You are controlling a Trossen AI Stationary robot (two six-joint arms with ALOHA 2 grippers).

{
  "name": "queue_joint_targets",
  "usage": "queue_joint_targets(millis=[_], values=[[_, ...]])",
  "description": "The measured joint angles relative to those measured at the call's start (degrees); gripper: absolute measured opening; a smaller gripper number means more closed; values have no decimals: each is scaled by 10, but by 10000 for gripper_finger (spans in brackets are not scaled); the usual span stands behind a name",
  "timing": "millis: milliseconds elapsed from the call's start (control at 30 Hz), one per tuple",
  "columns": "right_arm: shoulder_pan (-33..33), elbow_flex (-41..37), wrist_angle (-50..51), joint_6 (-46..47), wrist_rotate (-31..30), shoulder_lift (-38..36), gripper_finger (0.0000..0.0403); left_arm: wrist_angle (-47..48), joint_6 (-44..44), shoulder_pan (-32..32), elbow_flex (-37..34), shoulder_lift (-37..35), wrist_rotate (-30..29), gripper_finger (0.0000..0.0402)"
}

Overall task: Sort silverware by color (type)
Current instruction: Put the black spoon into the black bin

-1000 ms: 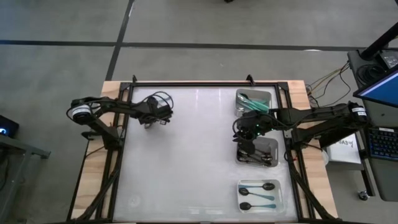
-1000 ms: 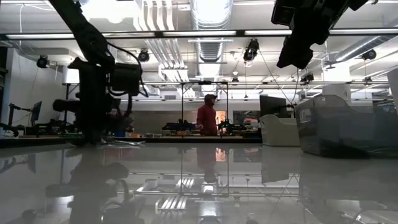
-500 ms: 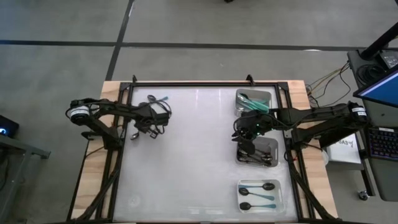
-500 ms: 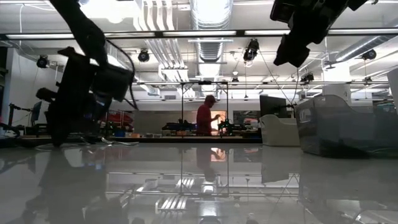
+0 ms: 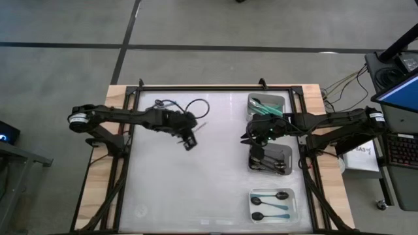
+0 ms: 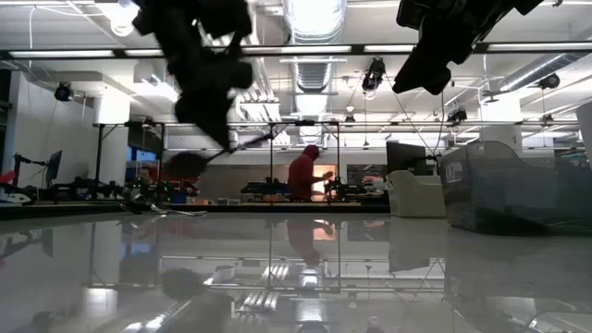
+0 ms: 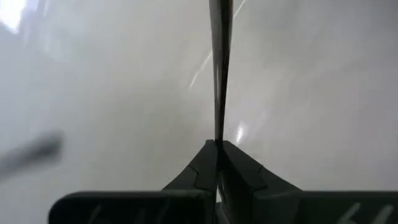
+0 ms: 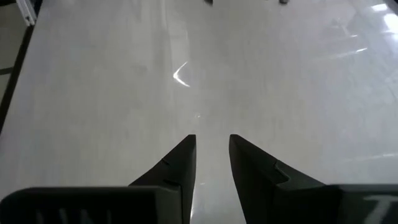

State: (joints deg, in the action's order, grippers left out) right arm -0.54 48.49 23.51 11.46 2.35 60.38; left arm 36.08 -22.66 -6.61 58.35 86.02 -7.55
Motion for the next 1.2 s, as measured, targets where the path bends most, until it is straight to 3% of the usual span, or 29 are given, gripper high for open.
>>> queue_joint_targets(millis=[233,567,800,967,1200], values=[[0,0,-23,4,-1,5,83,-144,82,20,57,0,42,1],[0,0,-176,-80,-10,9,93,-307,110,21,39,1,43,0],[-3,0,-229,-97,-19,27,123,-349,118,30,29,2,41,0],[-4,0,-234,-95,-116,40,147,-369,149,50,29,14,41,0],[-6,0,-276,-93,-112,54,162,-408,162,57,29,30,35,0]])
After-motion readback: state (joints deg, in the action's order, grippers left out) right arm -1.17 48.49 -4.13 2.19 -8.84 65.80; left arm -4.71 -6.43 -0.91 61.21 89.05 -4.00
